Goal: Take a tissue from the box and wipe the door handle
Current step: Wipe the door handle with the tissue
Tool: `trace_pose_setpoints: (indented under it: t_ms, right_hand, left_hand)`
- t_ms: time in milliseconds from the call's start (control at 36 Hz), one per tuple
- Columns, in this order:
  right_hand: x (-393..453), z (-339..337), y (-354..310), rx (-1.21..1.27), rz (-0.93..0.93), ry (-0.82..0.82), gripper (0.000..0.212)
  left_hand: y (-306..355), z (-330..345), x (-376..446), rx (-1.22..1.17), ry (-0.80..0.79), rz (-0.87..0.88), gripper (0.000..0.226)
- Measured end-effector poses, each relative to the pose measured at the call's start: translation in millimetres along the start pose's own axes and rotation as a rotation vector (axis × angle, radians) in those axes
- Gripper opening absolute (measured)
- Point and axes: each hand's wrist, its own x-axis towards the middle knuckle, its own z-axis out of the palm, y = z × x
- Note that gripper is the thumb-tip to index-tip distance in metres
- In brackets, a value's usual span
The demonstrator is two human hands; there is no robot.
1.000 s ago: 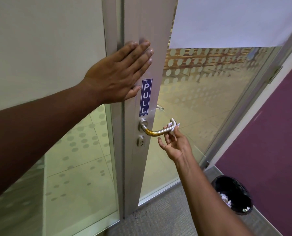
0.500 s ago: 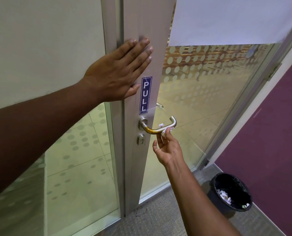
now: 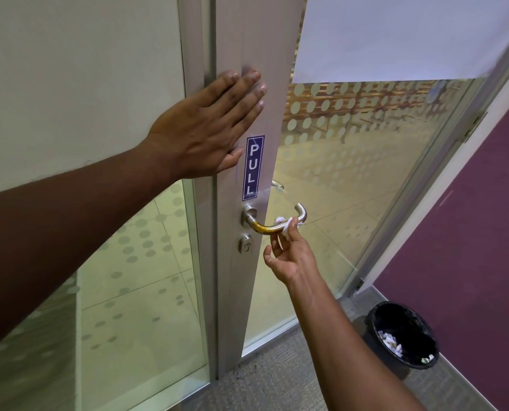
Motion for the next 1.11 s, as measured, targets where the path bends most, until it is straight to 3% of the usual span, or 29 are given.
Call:
trace_pose_setpoints:
  t_ms: [306, 417, 667, 806, 889, 972, 1111]
  right_hand:
    - [-9, 6, 21, -0.007, -0.003, -0.015, 0.029]
    - [-12, -1, 21, -0.139, -0.043, 0.010, 0.022]
    - [-38, -16, -15, -0.690, -0.346, 0.095, 0.036]
    - [-53, 5, -34, -0.927, -0.651, -0.008, 0.038]
    - [-50, 15, -42, -1.264, -0.874, -0.047, 0.023]
    - [-39, 23, -44, -1.640, -1.091, -0.013, 0.026]
    - [-24, 36, -36, -1.967, -1.185, -0.117, 0.018]
  left_hand:
    - [-1, 0, -1, 0.036, 0.002, -0.002, 0.080]
    - [-1, 1, -1, 0.027, 0.009, -0.002, 0.079]
    - [0, 6, -1, 0.008, 0.057, -0.003, 0.078]
    - [0, 8, -1, 0.022, 0.065, 0.003, 0.079]
    - [-1, 9, -1, 0.025, 0.072, 0.002, 0.078]
    - [-1, 9, -1, 0.030, 0.082, 0.002, 0.079]
    - [-1, 10, -1, 0.040, 0.090, 0.003, 0.078]
